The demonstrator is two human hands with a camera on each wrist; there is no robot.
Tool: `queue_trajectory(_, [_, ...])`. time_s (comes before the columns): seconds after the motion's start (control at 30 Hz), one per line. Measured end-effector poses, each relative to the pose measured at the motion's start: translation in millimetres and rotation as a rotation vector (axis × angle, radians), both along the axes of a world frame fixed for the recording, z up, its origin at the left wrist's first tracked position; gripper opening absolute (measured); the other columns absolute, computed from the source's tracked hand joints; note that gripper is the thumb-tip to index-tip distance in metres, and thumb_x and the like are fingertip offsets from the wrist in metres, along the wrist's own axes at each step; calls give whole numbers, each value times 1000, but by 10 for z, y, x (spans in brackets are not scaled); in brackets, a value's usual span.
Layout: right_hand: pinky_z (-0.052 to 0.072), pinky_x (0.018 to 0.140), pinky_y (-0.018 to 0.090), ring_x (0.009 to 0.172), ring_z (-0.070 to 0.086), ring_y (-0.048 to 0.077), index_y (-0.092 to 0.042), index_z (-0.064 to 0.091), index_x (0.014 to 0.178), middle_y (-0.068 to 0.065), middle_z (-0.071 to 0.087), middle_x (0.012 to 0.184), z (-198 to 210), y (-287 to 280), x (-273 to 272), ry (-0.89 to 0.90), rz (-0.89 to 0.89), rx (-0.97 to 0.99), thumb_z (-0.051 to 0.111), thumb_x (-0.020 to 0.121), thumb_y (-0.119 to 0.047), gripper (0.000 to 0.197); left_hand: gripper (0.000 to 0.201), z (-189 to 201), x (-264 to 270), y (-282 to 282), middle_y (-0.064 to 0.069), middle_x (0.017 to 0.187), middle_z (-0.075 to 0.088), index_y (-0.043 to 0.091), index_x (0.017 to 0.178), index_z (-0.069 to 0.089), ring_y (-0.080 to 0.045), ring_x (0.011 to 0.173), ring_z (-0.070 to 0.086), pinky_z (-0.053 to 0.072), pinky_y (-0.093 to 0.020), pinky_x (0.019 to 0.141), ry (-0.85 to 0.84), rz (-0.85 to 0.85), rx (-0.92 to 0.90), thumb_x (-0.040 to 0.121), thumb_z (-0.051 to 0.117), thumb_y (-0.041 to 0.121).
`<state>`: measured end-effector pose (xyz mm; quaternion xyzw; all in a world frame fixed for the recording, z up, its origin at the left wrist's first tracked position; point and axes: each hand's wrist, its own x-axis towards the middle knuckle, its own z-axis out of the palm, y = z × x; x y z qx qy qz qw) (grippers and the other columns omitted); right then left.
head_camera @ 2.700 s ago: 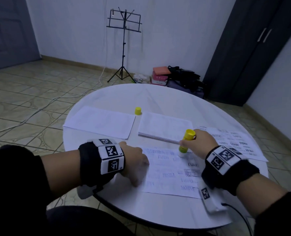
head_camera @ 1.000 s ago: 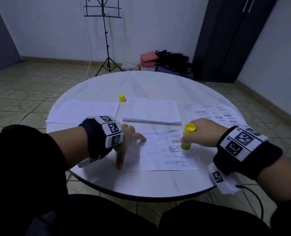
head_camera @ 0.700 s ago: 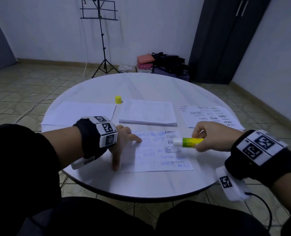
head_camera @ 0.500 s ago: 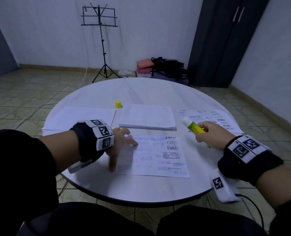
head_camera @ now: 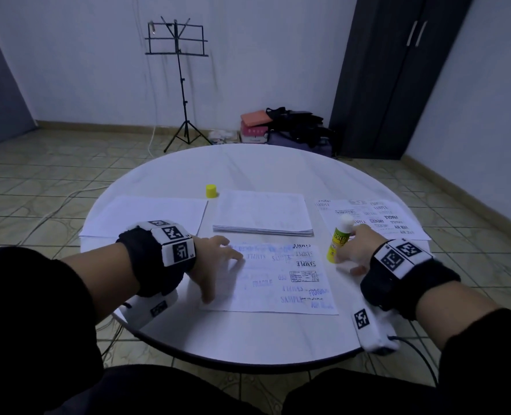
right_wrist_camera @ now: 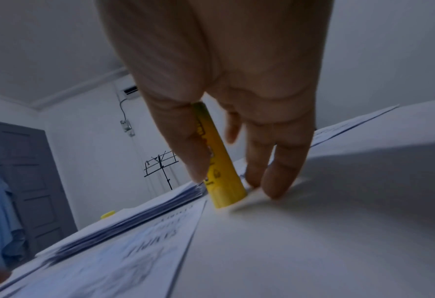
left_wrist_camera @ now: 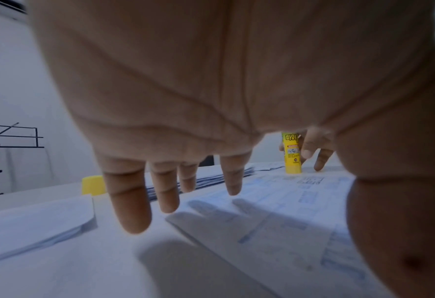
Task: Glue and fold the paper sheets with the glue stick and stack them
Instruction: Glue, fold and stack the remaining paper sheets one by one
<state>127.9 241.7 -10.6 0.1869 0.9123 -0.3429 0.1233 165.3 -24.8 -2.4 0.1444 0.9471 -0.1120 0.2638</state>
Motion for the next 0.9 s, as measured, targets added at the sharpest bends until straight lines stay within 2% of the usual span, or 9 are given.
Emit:
queue_trajectory(0.1, [46, 82, 27, 97, 54, 21, -2, 42, 126, 12, 53, 115, 167, -106, 206, -125, 128, 369, 65, 85, -19, 50, 100, -4, -3, -104, 5, 158, -1, 40, 149, 9, -15, 144, 19, 31, -36, 111, 15, 47, 63, 75, 76, 37])
queue_trajectory(0.2, [41, 56, 23, 63, 53, 16, -9, 55, 87, 4, 58, 76, 256, -269, 357, -234, 292, 392, 59, 87, -24, 16, 98, 5, -25, -279, 6, 159, -1, 39, 150, 10, -16, 144, 20, 29, -37, 113, 39, 98, 111, 76, 75, 41])
queue_trajectory(0.37, [36, 44, 18, 44, 46, 12, -11, 51, 66, -2, 53, 54, 358, -913, 433, -221, 549, 382, 60, 88, -34, 33, 88, 39, -200, -799, 1, 157, 16, 28, 151, 18, -18, 142, 24, 26, -32, 113, 58, 244, 195, 81, 70, 44])
queue_trajectory(0.53, [37, 54, 23, 64, 52, 18, -11, 49, 66, 1, 52, 70, 411, -1791, 86, -69, 692, 462, 60, 87, -34, 34, 76, -11, -555, -1526, 0, 153, 31, 23, 149, 27, -19, 140, 30, 25, -29, 112, 150, 470, 197, 86, 64, 44])
queue_trajectory(0.63, [47, 81, 30, 105, 58, 30, -8, 63, 108, 9, 61, 107, 266, -2293, -352, 10, 763, 552, 60, 87, -34, 33, 69, -62, -769, -1833, -2, 155, 27, 18, 150, 27, -20, 142, 26, 24, -28, 112, 219, 536, 119, 92, 57, 40])
queue_trajectory(0.7, [49, 91, 44, 108, 58, 34, -12, 61, 118, 9, 60, 108, 115, -2520, -663, 25, 757, 678, 65, 79, -41, 49, 69, -116, -892, -1996, -3, 155, 27, 18, 150, 27, -21, 142, 28, 25, -30, 113, 213, 548, 52, 92, 55, 43])
queue_trajectory(0.77, [48, 93, 51, 110, 57, 33, -17, 60, 110, 7, 60, 107, 59, -2684, -863, 37, 771, 727, 70, 75, -46, 46, 79, -244, -1108, -2195, 1, 148, 40, 26, 144, 38, -23, 135, 39, 32, -35, 111, 215, 546, -4, 76, 63, 59])
queue_trajectory(0.83, [46, 95, 48, 114, 54, 30, -22, 54, 88, 6, 59, 105, 81, -2815, -957, 47, 795, 726, 69, 76, -48, 33, 96, -442, -1406, -2423, 6, 122, 61, 36, 125, 57, -23, 115, 57, 45, -39, 100, 184, 548, -74, 37, 63, 74])
queue_trajectory(0.9, [46, 95, 47, 112, 55, 30, -18, 46, 71, 4, 60, 101, 116, -2886, -1006, 40, 793, 749, 68, 75, -54, 42, 104, -562, -1614, -2551, 6, 111, 66, 34, 114, 63, -23, 103, 62, 49, -39, 94, 111, 576, -52, 17, 62, 73])
